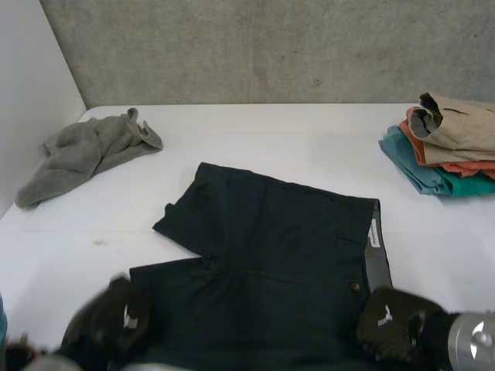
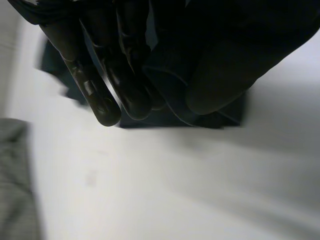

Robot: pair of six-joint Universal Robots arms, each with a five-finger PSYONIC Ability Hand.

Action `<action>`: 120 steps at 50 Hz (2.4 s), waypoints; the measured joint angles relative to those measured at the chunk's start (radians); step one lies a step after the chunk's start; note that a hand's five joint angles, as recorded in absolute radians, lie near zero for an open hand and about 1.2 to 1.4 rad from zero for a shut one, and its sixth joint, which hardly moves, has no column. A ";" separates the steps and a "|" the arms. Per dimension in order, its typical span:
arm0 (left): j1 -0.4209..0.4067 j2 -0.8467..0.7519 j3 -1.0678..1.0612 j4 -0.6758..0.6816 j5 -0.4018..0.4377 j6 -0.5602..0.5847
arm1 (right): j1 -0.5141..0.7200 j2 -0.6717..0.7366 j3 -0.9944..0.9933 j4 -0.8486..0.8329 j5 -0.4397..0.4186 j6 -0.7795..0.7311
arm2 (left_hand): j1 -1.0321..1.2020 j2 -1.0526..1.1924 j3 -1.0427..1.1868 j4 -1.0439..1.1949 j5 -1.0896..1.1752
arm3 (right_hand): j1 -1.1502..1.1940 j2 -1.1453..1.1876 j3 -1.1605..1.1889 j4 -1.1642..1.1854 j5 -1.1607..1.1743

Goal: Fold the laundry.

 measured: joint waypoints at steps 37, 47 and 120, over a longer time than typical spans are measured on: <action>0.022 -1.134 1.175 0.736 -0.037 0.047 | 0.069 0.664 -0.625 -0.945 0.332 0.265 | -0.688 -0.691 -0.677 -0.677 -0.635 | -0.552 -0.582 -0.554 -0.555 -0.532; -0.006 -0.992 1.054 0.747 -0.100 0.029 | 0.052 0.501 -0.514 -0.959 0.348 0.394 | -0.954 -0.996 -0.981 -0.998 -0.942 | -0.783 -0.957 -0.969 -0.958 -0.915; 0.015 -0.449 0.438 0.435 -0.088 -0.711 | -0.179 0.043 -0.076 -0.726 -0.018 0.046 | -0.954 -0.996 -0.981 -0.998 -0.942 | -0.006 -0.009 0.004 0.000 -0.016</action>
